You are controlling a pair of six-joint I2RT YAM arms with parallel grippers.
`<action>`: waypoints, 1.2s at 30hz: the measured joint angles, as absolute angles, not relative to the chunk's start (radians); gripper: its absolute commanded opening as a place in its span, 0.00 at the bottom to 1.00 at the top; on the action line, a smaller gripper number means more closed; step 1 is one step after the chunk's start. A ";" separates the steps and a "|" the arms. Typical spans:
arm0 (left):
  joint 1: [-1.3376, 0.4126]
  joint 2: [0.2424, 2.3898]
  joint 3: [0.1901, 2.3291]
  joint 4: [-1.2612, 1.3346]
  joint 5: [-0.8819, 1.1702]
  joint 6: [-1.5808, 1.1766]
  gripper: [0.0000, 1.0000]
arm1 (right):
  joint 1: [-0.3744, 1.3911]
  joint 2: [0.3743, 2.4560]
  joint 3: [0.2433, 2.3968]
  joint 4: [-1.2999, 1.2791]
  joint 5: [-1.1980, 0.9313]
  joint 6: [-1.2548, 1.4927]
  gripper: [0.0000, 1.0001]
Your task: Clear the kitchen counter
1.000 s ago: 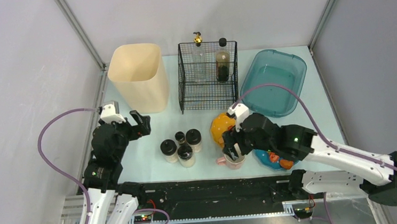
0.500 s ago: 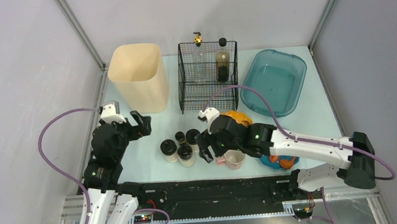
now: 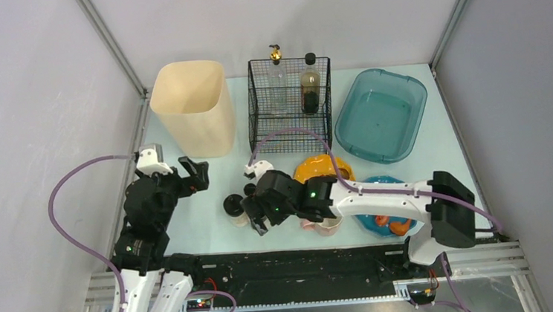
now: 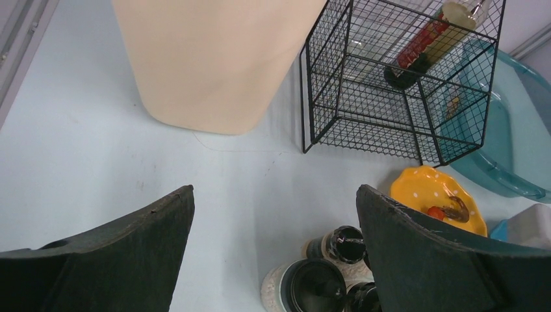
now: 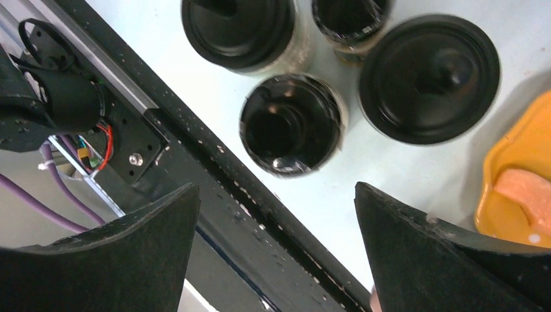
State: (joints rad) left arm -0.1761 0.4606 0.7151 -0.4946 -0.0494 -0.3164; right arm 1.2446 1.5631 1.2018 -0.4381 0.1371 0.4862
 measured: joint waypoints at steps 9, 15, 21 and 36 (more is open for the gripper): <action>-0.176 0.443 0.715 -0.495 -0.075 -0.318 0.98 | 1.264 1.715 1.325 -0.439 0.182 0.506 0.92; -0.176 0.441 0.714 -0.495 -0.075 -0.324 0.98 | 1.266 1.769 1.364 -0.455 0.213 0.516 0.90; -0.176 0.437 0.714 -0.495 -0.075 -0.325 0.98 | 1.272 1.801 1.396 -0.468 0.258 0.516 0.83; -0.176 0.438 0.712 -0.495 -0.075 -0.325 0.98 | 1.304 1.836 1.421 -0.481 0.349 0.457 0.37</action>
State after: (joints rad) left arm -0.1757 0.4381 0.7120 -0.4950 -0.0750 -0.3252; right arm 1.3045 1.8362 1.4212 -0.4808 0.3489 0.4572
